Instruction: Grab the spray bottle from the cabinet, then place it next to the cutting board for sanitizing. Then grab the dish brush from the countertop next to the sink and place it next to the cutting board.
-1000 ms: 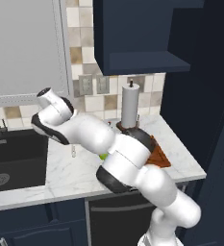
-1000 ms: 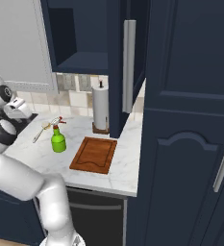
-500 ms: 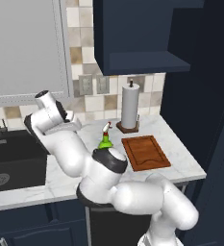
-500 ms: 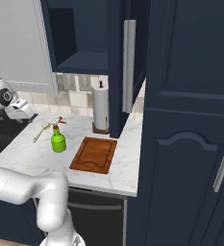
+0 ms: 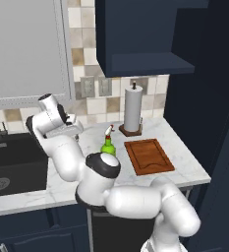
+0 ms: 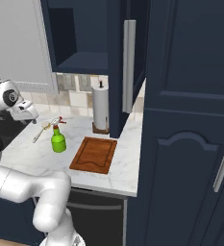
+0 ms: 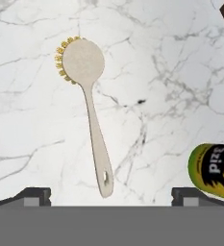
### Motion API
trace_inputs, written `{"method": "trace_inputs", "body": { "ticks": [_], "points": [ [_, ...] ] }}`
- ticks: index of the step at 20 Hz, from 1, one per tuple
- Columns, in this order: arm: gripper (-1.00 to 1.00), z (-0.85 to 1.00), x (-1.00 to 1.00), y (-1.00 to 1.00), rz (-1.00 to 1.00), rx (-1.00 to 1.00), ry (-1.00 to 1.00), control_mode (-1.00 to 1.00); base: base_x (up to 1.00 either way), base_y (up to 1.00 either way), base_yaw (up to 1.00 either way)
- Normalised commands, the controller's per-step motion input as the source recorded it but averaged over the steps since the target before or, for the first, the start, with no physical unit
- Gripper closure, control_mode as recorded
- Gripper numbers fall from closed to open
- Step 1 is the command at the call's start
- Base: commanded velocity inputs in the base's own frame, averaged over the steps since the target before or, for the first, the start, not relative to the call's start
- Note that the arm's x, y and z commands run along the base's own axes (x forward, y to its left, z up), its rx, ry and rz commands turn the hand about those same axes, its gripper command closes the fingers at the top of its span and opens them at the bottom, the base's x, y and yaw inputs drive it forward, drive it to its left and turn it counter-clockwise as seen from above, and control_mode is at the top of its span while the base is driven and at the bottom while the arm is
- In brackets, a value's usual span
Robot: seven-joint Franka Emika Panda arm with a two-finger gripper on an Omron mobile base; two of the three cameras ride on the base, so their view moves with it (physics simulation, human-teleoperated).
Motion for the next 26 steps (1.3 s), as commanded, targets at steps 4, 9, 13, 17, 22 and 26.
{"method": "trace_inputs", "body": {
  "ticks": [4, 9, 13, 17, 22, 26],
  "points": [
    [-1.00, -0.33, 0.31, 0.00, 0.00, 0.00, 0.01, -1.00, 0.00, 0.00, 0.00],
    [-1.00, -0.29, 0.28, 0.00, 0.00, 0.00, 0.00, -1.00, 0.00, 0.00, 0.00],
    [-1.00, -0.28, 0.21, -0.01, 0.00, 0.00, 0.03, -1.00, 0.00, 0.00, 0.00],
    [-1.00, -0.18, 0.10, -0.09, 0.00, 0.01, 0.03, -1.00, 0.00, 0.00, 0.00],
    [-1.00, -0.12, 0.00, -0.16, 0.00, 0.03, 0.02, -1.00, 0.00, 0.00, 0.00],
    [-1.00, -0.26, 0.05, -0.02, 0.00, 0.02, 0.03, -1.00, 0.00, 0.00, 0.00]
  ]
}}
